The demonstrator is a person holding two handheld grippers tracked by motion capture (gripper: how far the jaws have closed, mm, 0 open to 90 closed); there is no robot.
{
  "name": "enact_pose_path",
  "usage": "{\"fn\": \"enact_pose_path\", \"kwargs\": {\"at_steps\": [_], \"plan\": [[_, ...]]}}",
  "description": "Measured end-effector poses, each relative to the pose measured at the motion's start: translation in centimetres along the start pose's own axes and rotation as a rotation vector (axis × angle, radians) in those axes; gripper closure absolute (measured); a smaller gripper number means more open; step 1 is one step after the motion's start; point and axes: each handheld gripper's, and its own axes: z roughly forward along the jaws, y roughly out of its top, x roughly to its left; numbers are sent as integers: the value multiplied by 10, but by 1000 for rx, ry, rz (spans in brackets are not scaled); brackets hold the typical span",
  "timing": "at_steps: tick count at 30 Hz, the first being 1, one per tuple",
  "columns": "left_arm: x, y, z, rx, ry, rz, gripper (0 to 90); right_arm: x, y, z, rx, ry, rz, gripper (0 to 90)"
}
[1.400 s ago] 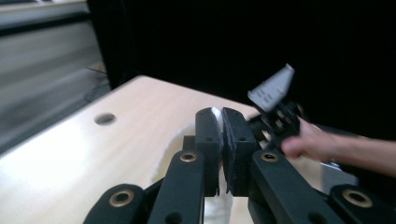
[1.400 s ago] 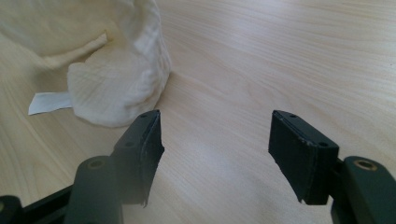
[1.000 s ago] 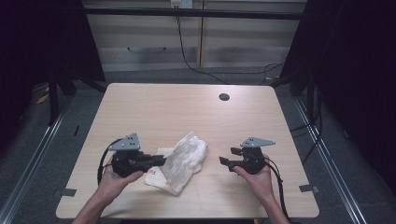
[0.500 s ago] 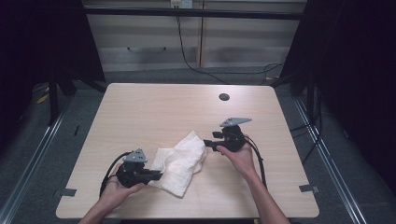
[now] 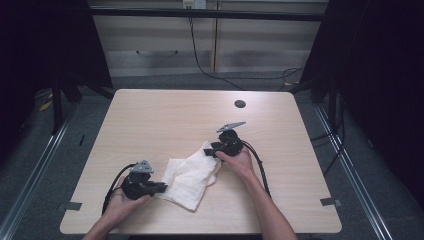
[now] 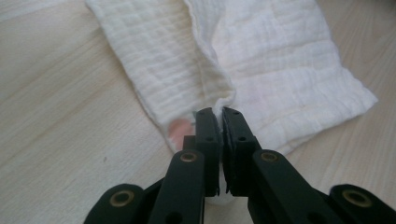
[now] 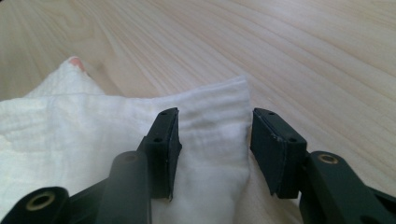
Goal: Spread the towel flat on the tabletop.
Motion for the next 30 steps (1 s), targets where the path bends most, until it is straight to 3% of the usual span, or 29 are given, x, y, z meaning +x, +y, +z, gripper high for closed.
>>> {"fn": "enact_pose_path", "kwargs": {"at_steps": [3,4,6,8,9,14,19,20,23,25,30], "plan": [[3,0,-1,1,3,-6,861,0,-1,1,11,-16,-7,581],[4,-1,-1,0,9,-7,861,0,-2,2,11,-13,-3,674],[4,-1,-1,-3,8,-11,861,1,-2,3,2,4,-2,701],[6,-1,-1,-11,17,-19,861,5,-2,3,-10,27,-20,860],[6,-1,-1,-11,17,-19,861,6,-1,1,-21,29,-18,880],[13,-2,-3,-22,31,-39,861,9,5,-17,-72,38,-31,892],[18,-2,-6,-22,73,-32,863,23,14,-55,-162,57,-76,894],[19,-3,-7,-29,79,-36,862,33,10,-72,-201,91,-91,894],[20,-3,-8,-34,82,-43,863,41,2,-83,-197,87,-119,894],[23,-2,-8,-34,89,-52,862,51,-15,-91,-174,100,-147,894],[28,-1,-9,-37,99,-69,862,65,-38,-90,-118,106,-168,893]]}}
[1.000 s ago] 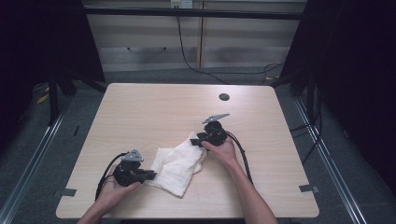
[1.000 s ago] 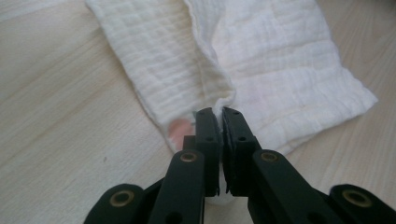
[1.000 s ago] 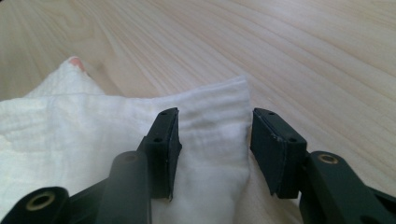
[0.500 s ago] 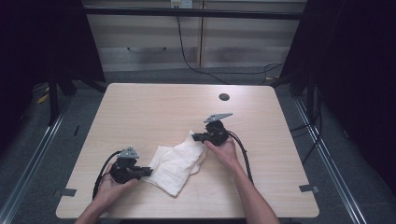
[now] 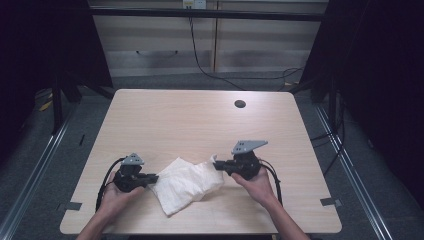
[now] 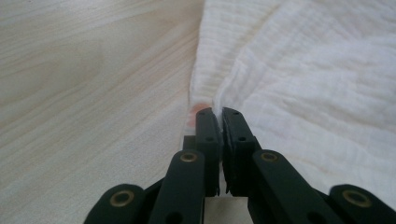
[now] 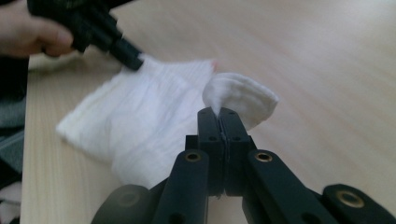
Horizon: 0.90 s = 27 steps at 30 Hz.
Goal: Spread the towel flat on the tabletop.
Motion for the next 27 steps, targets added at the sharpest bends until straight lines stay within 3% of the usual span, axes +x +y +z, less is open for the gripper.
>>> {"fn": "enact_pose_path", "kwargs": {"at_steps": [2,5,9,11,14,17,20,27], "plan": [[0,0,0,-3,2,-6,861,15,-16,8,43,22,-17,892],[0,0,1,-10,0,-7,861,22,-24,15,66,26,-30,891],[1,1,0,-16,-13,-15,860,25,-32,31,100,25,-25,889],[1,1,1,-16,-8,-14,860,29,-36,43,139,1,-63,886],[2,0,2,-12,-4,-16,859,28,-35,46,134,13,-43,870],[6,0,3,-15,4,-24,859,31,-33,42,134,6,-55,793],[9,-1,2,-19,8,-33,859,31,-30,29,88,6,-36,727],[11,0,3,-21,14,-32,858,21,-29,6,47,-8,-13,687]]}}
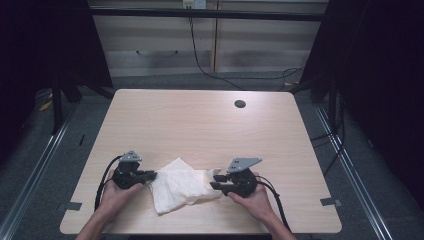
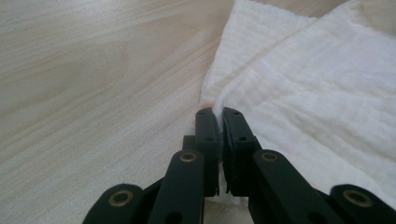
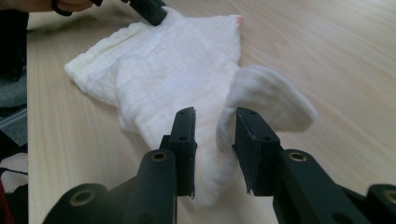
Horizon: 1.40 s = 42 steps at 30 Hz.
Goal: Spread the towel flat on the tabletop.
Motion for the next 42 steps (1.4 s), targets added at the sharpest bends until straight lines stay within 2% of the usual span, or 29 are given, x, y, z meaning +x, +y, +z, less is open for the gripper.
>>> {"fn": "enact_pose_path", "kwargs": {"at_steps": [6,10,13,16,17,21,23,28,31,32,33,36,39,42], "plan": [[4,0,0,-4,-5,-5,858,-18,-1,-13,-24,-57,33,696],[5,0,0,-1,-8,0,857,-36,-3,-19,-48,-95,66,694],[5,0,0,-7,-8,-9,857,-52,-3,-14,-31,-93,69,674],[6,0,0,-11,-13,-16,857,-69,-7,-3,-23,-51,85,628],[6,0,0,-12,-14,-15,857,-69,-7,-3,-23,-51,85,628],[6,0,0,-12,-15,-14,857,-73,-10,8,-23,7,94,588],[6,0,0,-11,-15,-14,856,-72,-6,16,-22,43,71,575],[7,0,0,-11,-17,-13,856,-71,-5,25,-10,87,58,592],[7,0,0,-12,-18,-14,855,-69,-4,27,-16,96,46,717],[7,0,0,-12,-18,-14,855,-68,-2,24,-34,97,47,777],[7,0,0,-12,-18,-14,855,-68,-2,24,-34,97,47,777],[6,0,0,-12,-15,-14,855,-67,0,20,-66,110,52,871],[6,0,0,-23,-14,-14,857,-65,4,15,-93,107,50,882],[5,2,-4,-47,-31,-18,859,-64,9,7,-121,92,53,885]]}}
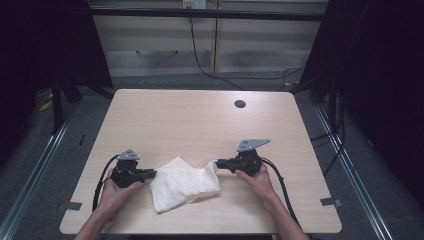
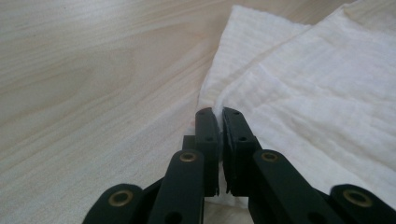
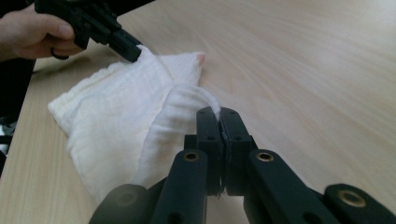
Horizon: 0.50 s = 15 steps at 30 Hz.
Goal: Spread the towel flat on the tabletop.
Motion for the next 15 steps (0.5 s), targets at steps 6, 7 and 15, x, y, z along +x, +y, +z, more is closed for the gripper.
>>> {"fn": "enact_pose_path", "kwargs": {"at_steps": [6,7,15], "plan": [[-7,9,-21,-88,-14,10,861,6,15,-27,-67,-62,6,888],[-9,11,-24,-96,-8,17,861,8,18,-31,-74,-70,6,889],[-10,28,-41,-192,-16,14,862,14,35,-63,-113,-134,-11,889]]}}
